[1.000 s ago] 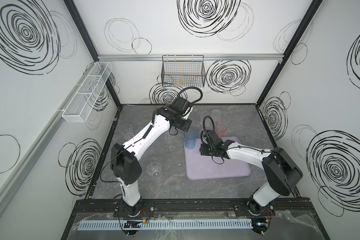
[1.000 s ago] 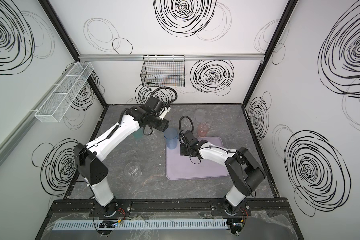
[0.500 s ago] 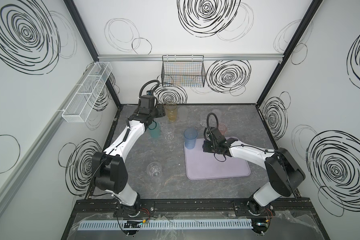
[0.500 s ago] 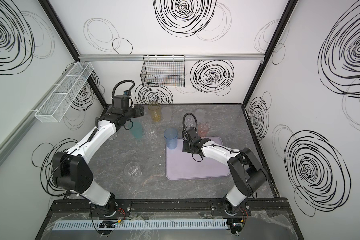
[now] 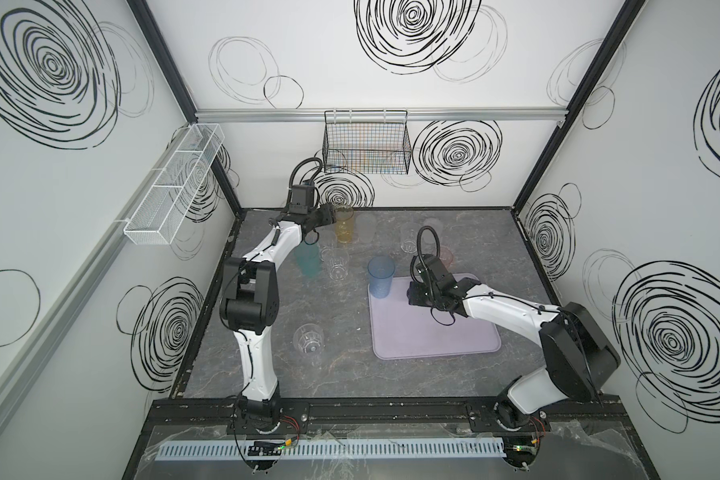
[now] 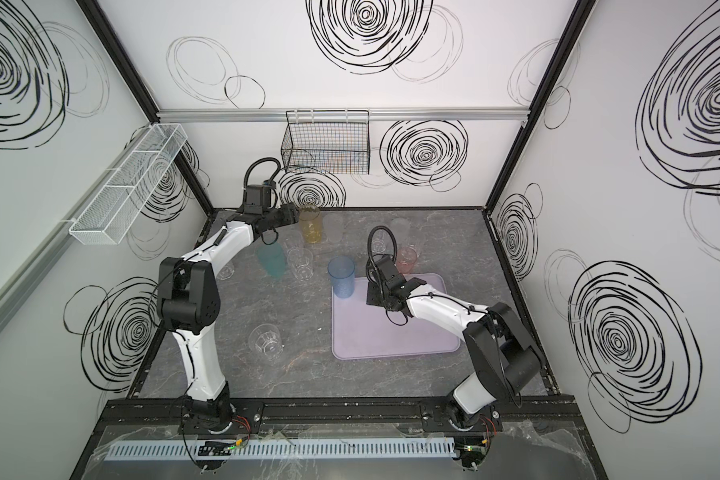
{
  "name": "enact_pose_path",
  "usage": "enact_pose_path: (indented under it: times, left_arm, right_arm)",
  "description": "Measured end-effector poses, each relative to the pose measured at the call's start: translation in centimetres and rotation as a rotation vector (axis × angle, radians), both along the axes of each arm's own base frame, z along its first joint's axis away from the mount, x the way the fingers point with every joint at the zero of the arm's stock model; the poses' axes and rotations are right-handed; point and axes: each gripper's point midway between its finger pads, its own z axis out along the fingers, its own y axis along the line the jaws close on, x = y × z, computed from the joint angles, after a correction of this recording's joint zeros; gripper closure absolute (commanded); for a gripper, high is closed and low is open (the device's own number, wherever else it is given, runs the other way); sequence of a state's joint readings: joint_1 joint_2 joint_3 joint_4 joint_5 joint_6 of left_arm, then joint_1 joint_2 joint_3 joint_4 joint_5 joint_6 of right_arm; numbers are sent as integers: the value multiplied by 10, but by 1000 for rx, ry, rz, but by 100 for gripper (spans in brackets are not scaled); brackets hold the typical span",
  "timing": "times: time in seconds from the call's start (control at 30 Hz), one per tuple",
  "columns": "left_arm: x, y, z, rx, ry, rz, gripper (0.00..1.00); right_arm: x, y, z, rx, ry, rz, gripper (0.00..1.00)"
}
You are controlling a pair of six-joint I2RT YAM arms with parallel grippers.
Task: Place the glasses into the tray
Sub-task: 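Open the left gripper and move it back toward the amber glass, then close the left gripper around the amber glass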
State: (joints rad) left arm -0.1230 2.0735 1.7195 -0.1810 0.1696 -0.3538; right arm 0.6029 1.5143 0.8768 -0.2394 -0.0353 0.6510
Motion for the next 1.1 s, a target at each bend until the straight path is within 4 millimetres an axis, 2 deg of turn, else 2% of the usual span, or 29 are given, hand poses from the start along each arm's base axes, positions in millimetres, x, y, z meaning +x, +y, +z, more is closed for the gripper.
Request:
enact_pose_path:
  times: [0.17,0.3,0.6,0.77,1.1]
  left_arm:
    - [24,-8,3,-13,-22,-16,35]
    - [30,-10,-2,-6,-16,-11,39]
    - [38,-15,-35,37,34,5,45]
    - [42,-21,-50,60,56,-2,55]
    - [37,-17,-55,101,75,7,81]
  right_arm:
    - [-5,-6,1,-4,-7,-6,48]
    - [-6,-6,0,-6,-2,-7,48]
    - [-7,-6,-5,-18,6,-8,48]
    - [-9,-7,-8,-20,12,-10,48]
    - [-11,-8,-10,-18,21,-19,48]
